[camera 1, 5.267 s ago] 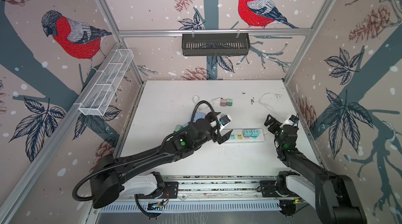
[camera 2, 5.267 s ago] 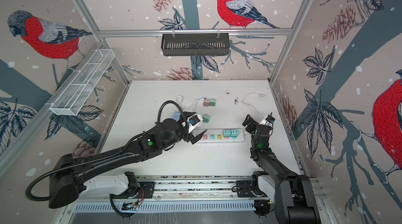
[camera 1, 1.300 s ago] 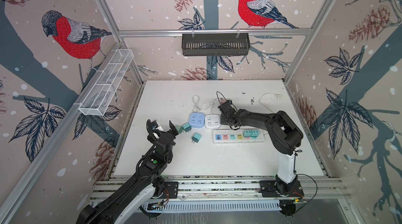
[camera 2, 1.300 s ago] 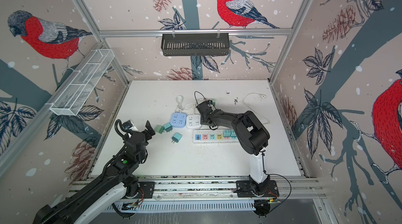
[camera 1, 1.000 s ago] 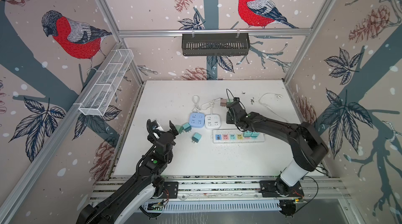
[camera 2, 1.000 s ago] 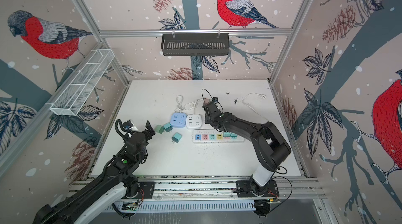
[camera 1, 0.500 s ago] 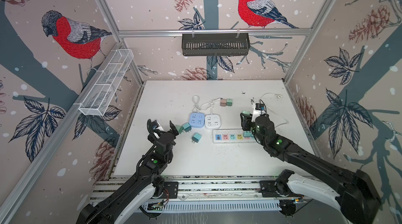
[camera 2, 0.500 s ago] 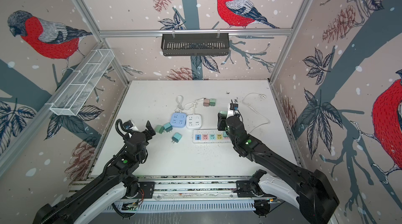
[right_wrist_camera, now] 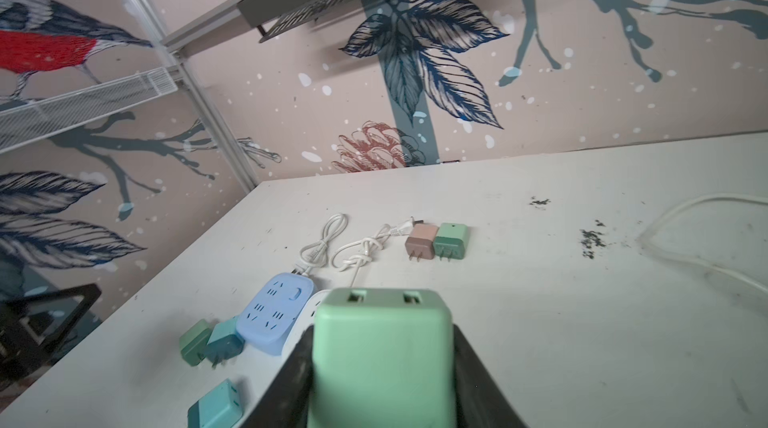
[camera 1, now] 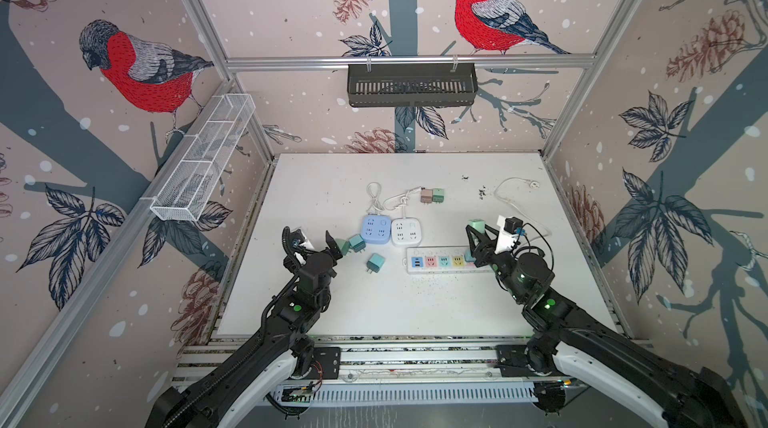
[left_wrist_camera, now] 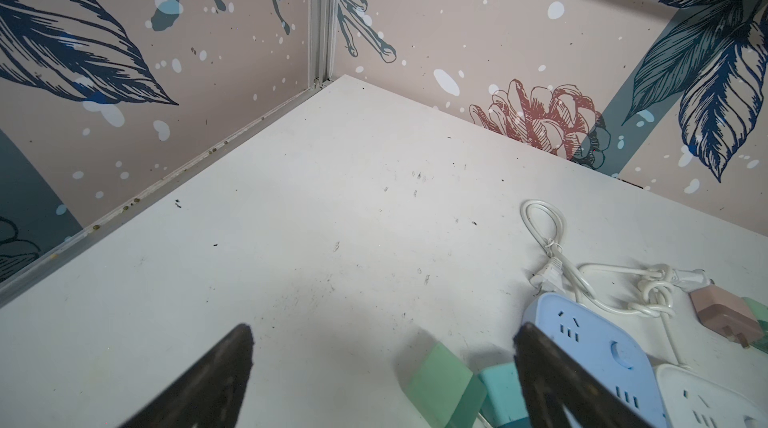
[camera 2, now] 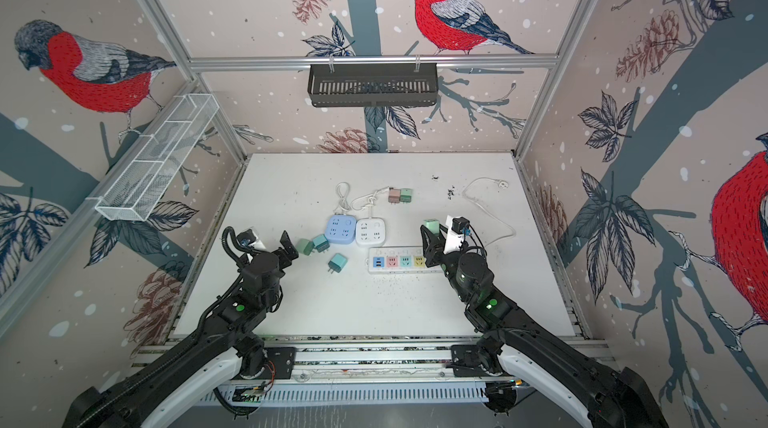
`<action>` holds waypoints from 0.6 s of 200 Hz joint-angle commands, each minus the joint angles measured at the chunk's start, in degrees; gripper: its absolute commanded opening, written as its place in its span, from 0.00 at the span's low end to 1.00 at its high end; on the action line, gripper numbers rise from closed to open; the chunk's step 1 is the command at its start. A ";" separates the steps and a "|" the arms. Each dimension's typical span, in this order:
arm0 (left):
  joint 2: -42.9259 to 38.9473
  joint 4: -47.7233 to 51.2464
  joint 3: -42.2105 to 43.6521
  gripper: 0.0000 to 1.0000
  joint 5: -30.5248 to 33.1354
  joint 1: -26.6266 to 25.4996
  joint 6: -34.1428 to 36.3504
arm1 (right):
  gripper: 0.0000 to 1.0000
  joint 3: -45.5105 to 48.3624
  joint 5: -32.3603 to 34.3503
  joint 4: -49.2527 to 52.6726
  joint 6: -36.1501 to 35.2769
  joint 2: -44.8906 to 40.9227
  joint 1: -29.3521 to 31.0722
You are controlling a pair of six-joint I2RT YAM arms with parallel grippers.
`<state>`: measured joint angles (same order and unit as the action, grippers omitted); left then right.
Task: Insert the plug
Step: 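Lift the mint-green adapter with the right gripper while the left arm moves in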
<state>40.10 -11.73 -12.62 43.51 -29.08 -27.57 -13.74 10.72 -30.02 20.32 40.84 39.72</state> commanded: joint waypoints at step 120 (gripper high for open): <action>0.89 -2.67 -0.64 0.97 -0.09 0.05 -0.60 | 0.24 9.64 -24.76 -23.76 -27.91 1.76 4.46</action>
<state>40.97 -11.75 -12.80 43.11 -29.08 -27.57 -4.75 -7.62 -49.71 0.67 42.13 43.77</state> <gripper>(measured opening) 0.973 0.448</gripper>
